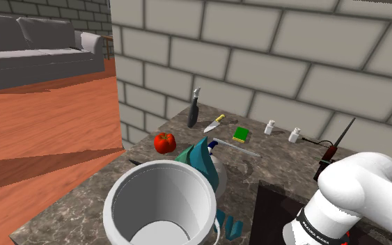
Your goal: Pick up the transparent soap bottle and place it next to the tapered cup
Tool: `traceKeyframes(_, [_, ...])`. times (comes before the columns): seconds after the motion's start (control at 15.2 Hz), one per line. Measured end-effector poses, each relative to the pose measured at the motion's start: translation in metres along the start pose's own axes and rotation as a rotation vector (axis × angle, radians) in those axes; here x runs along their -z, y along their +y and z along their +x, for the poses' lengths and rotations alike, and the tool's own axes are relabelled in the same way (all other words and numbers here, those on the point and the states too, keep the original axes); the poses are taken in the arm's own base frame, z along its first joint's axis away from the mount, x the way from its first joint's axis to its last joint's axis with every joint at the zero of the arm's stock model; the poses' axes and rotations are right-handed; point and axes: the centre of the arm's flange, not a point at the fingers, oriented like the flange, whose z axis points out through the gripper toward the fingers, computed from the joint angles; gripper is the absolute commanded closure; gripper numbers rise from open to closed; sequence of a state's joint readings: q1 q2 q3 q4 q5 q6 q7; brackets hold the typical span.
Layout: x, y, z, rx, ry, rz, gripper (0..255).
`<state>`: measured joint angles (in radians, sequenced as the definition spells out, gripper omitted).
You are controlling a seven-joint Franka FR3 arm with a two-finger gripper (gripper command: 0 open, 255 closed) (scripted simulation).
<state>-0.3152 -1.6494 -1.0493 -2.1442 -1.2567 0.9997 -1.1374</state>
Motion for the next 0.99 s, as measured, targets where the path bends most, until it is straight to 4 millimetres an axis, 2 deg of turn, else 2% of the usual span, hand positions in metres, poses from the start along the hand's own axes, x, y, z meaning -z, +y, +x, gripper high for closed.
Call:
traceKeyframes(0.33, [0.000,0.000,0.000,-0.001,-0.001,-0.003,255])
traceKeyframes(0.4, [0.000,0.000,0.000,-0.001,-0.001,-0.003,0])
traceKeyframes(0.79, [-0.002,0.001,0.000,0.001,0.000,0.003,0])
traceKeyframes(0.92, [0.012,0.001,0.000,0.000,0.000,0.003,0])
traceKeyframes(0.99, [0.026,0.002,0.002,0.000,0.000,0.003,0])
